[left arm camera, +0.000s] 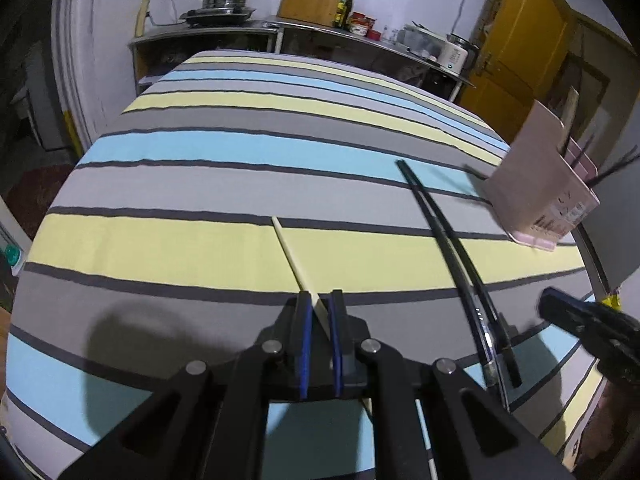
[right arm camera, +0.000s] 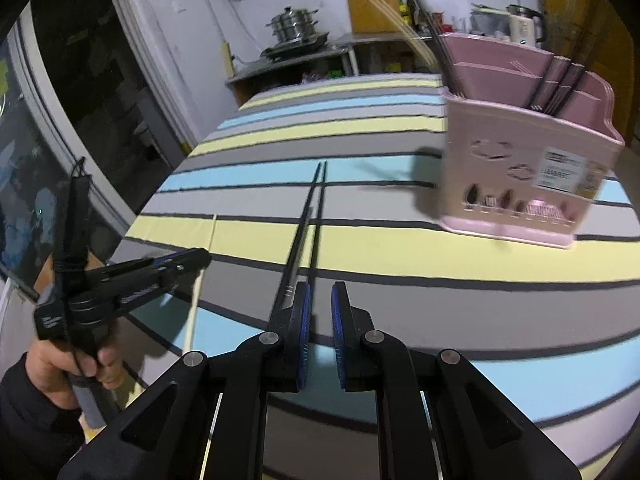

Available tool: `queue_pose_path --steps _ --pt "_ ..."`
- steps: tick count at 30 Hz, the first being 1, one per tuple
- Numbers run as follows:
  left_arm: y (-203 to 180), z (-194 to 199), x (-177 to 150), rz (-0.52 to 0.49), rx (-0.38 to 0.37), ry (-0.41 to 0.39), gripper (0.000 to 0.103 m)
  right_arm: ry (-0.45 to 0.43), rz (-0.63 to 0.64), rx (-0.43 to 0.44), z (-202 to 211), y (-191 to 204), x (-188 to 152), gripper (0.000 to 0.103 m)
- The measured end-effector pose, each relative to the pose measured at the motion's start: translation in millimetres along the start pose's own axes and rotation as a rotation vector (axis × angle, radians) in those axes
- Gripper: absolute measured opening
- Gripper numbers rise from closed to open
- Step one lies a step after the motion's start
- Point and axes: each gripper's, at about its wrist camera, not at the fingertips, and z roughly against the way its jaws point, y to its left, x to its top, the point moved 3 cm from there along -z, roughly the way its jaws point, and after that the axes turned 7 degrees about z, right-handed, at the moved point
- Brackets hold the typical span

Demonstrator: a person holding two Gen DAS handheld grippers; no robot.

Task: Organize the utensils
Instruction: 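Grasp the wooden chopstick with the left tool while the right tool grasps a black chopstick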

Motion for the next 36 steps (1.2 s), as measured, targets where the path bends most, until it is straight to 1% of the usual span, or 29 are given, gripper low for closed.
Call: queue_pose_path --steps 5,9,11,16,19,22,26,31,36 --pt "12.7 -1.8 7.4 0.049 -0.018 0.009 0.011 0.061 0.004 0.038 -38.9 10.5 10.5 0.011" --pt "14.5 -5.1 12.2 0.055 -0.021 0.013 0.011 0.086 -0.007 0.039 -58.4 10.5 15.7 0.011" --pt "14.9 -6.9 14.5 0.057 -0.023 0.014 0.011 0.085 -0.021 0.052 -64.0 8.6 18.5 0.011" --pt "21.1 -8.2 21.3 0.086 -0.026 0.015 0.011 0.076 -0.033 0.047 -67.2 6.6 25.0 0.011" --pt "24.7 -10.6 23.3 0.098 -0.024 0.016 0.013 0.068 -0.054 0.057 -66.2 2.1 25.7 0.011" --pt "20.8 -12.3 23.1 0.092 -0.018 0.015 0.015 0.074 -0.055 0.043 -69.3 1.1 24.6 0.011" --pt "18.0 -14.1 24.8 0.079 -0.008 0.011 0.016 0.074 -0.080 0.048 -69.6 -3.9 23.9 0.011" --pt "14.5 -19.1 30.4 0.062 0.023 0.004 0.016 0.093 -0.056 0.000 -71.5 2.4 28.1 0.011" --pt "13.8 -24.4 37.9 0.051 0.047 0.014 0.016 0.121 -0.021 -0.048 -75.3 6.2 33.5 0.010"
